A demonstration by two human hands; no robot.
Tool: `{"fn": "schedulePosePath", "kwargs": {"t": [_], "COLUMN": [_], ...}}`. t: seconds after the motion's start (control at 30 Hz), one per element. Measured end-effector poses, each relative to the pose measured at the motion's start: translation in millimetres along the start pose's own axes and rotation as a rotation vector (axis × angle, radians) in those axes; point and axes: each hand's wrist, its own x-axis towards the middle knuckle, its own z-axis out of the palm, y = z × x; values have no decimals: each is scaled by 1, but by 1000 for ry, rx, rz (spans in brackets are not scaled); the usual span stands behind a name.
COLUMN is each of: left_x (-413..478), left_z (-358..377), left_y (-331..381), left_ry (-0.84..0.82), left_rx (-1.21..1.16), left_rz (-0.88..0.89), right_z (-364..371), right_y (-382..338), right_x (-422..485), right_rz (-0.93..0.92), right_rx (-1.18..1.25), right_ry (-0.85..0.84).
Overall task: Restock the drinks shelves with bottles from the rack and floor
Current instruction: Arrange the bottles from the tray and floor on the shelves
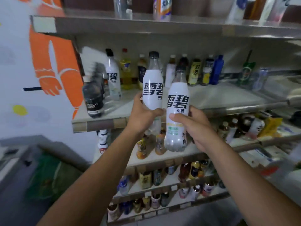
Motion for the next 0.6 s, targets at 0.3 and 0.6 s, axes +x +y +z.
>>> {"fn": "schedulePosePath", "kwargs": {"t": [0.3, 0.6], "left_x": [95, 167], "left_z": [-77, -106], "left_y": [-23, -73], "left_ry": [188, 407], "left_rx": [60, 146], "left_rz": [153, 149], "right_z": [79, 119], "right_y": [18, 36], "right_x": [110, 189], "right_rz": [-83, -120], "right_rx": [-4, 12], "right_ry": [-60, -94]}}
